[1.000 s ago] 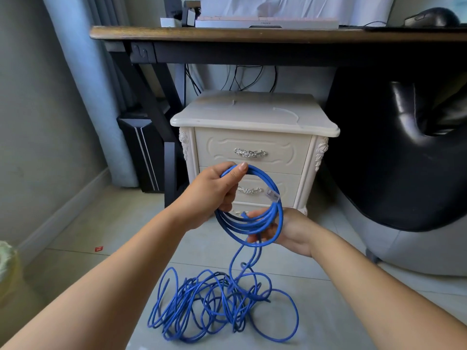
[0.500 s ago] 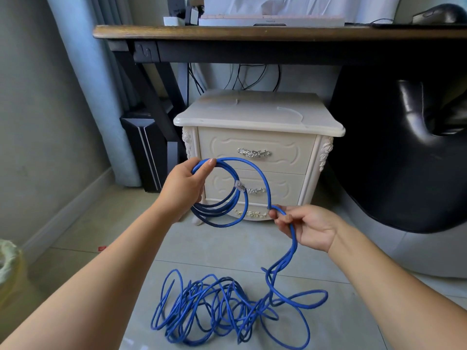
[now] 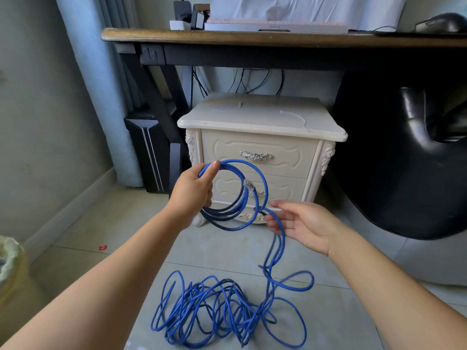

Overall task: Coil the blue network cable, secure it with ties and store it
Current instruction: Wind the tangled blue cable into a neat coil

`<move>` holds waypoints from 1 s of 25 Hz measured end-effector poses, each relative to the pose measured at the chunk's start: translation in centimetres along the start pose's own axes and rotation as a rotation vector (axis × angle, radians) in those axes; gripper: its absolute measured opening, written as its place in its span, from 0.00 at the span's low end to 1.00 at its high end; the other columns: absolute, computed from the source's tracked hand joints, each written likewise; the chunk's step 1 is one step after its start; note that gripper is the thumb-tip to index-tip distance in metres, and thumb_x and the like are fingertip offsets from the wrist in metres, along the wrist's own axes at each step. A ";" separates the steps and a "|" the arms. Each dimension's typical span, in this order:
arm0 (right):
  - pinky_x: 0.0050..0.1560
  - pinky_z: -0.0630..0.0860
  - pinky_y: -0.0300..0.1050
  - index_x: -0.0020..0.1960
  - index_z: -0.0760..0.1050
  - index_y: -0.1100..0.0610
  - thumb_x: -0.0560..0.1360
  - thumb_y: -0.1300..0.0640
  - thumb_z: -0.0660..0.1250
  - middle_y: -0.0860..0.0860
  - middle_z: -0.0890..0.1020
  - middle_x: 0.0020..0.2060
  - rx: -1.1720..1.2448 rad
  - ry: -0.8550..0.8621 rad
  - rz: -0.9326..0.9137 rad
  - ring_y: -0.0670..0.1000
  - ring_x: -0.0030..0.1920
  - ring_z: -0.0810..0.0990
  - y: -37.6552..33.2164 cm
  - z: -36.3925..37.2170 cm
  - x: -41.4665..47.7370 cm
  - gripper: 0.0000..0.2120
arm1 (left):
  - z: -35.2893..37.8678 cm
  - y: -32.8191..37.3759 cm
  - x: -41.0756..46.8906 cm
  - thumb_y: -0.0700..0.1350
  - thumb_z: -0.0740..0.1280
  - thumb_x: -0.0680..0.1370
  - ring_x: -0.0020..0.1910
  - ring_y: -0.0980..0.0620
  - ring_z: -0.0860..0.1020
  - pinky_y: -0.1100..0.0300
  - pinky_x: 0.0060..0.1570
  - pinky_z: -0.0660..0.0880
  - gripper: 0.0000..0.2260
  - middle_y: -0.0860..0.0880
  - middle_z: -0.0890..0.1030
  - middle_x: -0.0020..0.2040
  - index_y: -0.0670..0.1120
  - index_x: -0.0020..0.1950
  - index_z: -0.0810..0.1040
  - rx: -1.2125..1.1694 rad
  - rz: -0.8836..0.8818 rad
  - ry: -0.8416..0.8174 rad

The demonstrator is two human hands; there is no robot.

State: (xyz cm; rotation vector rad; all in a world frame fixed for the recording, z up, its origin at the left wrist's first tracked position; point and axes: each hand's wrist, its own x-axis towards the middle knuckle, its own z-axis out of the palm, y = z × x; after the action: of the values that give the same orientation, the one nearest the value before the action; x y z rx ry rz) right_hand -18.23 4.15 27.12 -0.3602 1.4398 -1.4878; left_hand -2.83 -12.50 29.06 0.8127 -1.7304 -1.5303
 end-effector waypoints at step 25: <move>0.17 0.61 0.34 0.29 0.63 0.53 0.80 0.61 0.60 0.46 0.59 0.18 0.420 -0.027 -0.239 0.43 0.16 0.58 -2.4 0.7 -1.6 0.21 | 3.7 -1.8 -2.6 0.39 0.67 0.75 0.63 0.55 0.74 0.59 0.64 0.69 0.20 0.52 0.78 0.64 0.50 0.66 0.76 0.728 0.136 -0.612</move>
State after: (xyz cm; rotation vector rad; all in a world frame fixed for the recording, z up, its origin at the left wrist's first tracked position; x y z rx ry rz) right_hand -18.01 4.49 30.08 -0.2961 1.0524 -1.9215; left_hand -4.37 -8.47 26.80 0.5512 -2.8153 -1.1008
